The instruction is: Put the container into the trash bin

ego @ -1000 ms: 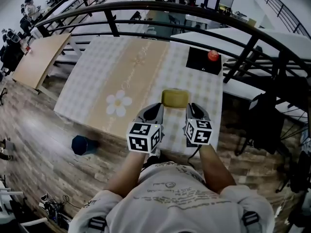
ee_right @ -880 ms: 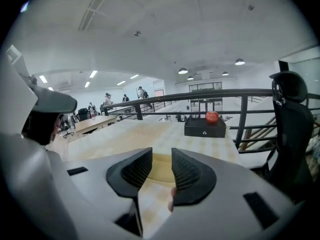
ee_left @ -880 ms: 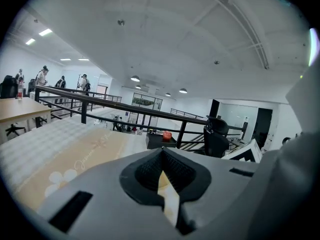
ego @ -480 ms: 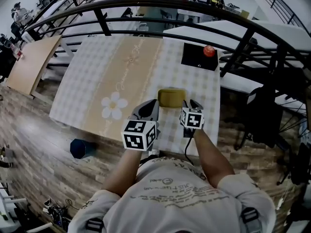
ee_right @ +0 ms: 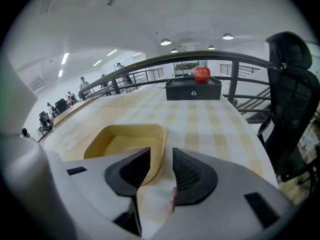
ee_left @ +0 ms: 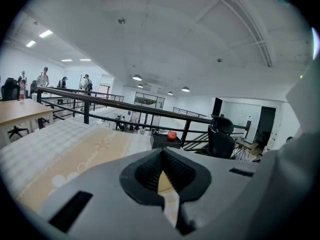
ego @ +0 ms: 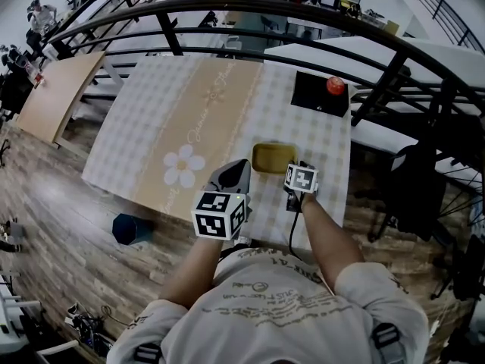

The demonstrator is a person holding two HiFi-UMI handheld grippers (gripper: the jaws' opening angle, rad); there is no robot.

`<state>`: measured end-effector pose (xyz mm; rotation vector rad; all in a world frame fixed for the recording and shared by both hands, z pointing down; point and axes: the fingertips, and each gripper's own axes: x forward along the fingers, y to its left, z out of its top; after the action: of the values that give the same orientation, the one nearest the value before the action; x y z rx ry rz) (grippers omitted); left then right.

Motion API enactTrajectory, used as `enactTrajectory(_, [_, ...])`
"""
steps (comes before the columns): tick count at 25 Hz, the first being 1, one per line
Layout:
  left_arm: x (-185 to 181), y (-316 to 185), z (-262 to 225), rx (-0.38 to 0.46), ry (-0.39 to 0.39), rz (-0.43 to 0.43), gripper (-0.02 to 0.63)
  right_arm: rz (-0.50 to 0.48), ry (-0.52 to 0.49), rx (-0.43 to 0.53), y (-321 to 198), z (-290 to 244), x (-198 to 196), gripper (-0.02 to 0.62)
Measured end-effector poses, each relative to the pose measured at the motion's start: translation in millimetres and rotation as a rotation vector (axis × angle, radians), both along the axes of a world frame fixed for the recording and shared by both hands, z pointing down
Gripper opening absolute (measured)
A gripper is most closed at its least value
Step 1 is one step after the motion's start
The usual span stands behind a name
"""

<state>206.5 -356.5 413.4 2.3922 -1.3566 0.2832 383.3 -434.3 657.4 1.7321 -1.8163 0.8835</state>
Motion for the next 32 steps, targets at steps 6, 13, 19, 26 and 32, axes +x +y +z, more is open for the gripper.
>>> enactTrajectory(6, [-6.8,4.0,1.0,-0.006,-0.007,-0.019,0.005,0.02,0.013,-0.064,-4.2,20.4,3.8,0.127])
enactTrajectory(13, [-16.1,8.6,2.9,-0.009,-0.01,-0.043,0.005,0.014,-0.003,-0.116,-9.5,28.5,-0.4,0.068])
enactTrajectory(19, [-21.0,9.9,4.0,-0.006,-0.009,-0.056,0.005,0.064,-0.024,-0.131,-7.1,28.3,2.8,0.006])
enactTrajectory(26, [-16.1,6.8,2.3,-0.003,-0.001,-0.044,0.005,0.066,-0.035,-0.14,-4.8,14.7,2.3,0.006])
enactTrajectory(32, [-3.9,3.4,2.9,-0.002,0.011,-0.022,0.005,0.067,-0.057,-0.147,0.7,-6.3,8.8,0.005])
